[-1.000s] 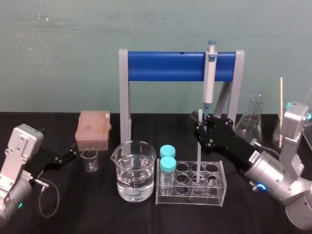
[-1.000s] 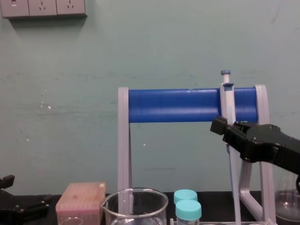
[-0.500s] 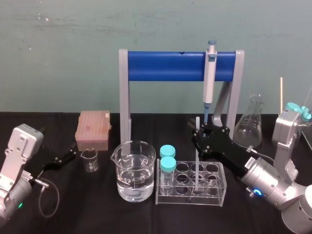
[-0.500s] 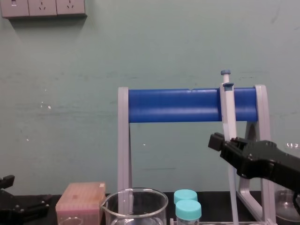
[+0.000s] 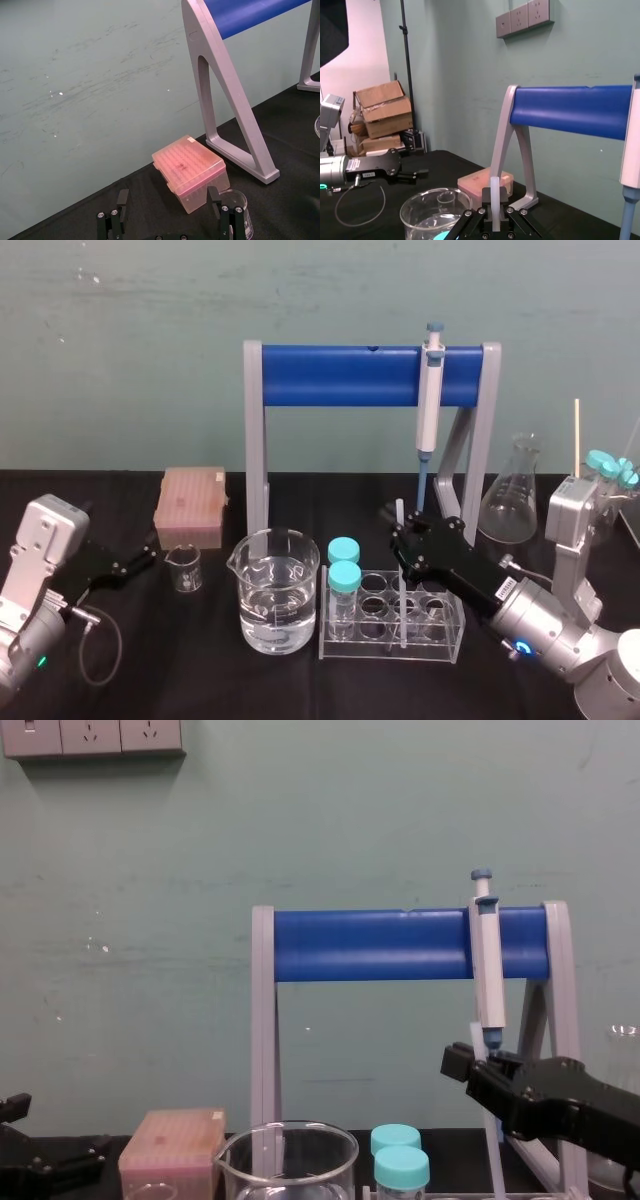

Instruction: Pick up the stirring rod with one hand, then place it down.

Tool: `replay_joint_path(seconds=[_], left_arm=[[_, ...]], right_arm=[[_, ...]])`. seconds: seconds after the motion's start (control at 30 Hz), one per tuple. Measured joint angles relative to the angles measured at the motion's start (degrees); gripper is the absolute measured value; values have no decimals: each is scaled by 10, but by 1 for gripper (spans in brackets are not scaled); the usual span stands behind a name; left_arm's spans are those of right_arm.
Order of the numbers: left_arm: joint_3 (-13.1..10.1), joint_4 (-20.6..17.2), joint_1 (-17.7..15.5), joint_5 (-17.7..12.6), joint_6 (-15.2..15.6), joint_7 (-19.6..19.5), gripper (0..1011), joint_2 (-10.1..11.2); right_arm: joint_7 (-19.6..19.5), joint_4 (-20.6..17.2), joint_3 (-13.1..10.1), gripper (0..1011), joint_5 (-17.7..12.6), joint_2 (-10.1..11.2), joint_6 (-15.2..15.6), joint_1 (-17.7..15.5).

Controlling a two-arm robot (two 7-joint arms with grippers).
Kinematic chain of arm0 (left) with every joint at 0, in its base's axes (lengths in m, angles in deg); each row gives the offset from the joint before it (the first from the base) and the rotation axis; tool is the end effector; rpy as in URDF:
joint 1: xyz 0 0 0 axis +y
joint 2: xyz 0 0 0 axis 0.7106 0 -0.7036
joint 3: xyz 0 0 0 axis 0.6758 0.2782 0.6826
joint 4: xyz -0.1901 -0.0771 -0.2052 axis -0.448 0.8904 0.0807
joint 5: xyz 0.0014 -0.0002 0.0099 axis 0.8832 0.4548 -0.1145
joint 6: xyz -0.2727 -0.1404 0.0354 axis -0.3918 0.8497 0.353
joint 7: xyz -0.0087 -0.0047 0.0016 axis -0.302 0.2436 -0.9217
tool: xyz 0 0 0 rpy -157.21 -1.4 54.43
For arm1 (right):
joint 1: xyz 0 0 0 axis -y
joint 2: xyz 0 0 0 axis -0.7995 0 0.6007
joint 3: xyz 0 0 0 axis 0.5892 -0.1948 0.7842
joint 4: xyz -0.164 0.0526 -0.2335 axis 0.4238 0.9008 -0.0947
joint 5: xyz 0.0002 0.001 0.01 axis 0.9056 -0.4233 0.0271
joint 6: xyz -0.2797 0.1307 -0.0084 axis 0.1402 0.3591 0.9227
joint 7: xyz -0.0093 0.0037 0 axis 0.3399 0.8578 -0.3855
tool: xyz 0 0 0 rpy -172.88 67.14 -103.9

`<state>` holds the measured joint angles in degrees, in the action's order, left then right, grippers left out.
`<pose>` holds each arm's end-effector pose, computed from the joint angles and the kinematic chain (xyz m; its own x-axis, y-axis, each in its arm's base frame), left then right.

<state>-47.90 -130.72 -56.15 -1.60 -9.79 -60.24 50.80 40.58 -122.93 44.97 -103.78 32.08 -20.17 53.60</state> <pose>0.3580 0.0826 -0.3023 0.2925 0.8802 0.3737 -0.9552 0.2875 0.0704 0.3947 -0.0337 -0.3073 0.7591 -0.6509 0.0133 0.6387 0.7485 0.1785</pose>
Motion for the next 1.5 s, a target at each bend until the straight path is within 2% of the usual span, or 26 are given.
replay_joint_path(seconds=[0.77,0.83,1.2,1.33,1.37,1.43,1.5], left_arm=[[0,0,0,0,0,0,1000,0],[0,0,0,0,0,0,1000,0],[0,0,0,0,0,0,1000,0],[0,0,0,0,0,0,1000,0],[0,0,0,0,0,0,1000,0],[0,0,0,0,0,0,1000,0],[0,0,0,0,0,0,1000,0]], right_arm=[[-3,6,2,67,7,-1,3,1],[-3,6,2,95,7,-1,3,1],[-3,6,2,420,7,-1,3,1],[-3,6,1,563,6,-1,3,1],[-3,6,1,627,6,-1,3,1],[-3,6,1,646,6,-1,3,1],[-3,6,1,718,6,-1,3,1]])
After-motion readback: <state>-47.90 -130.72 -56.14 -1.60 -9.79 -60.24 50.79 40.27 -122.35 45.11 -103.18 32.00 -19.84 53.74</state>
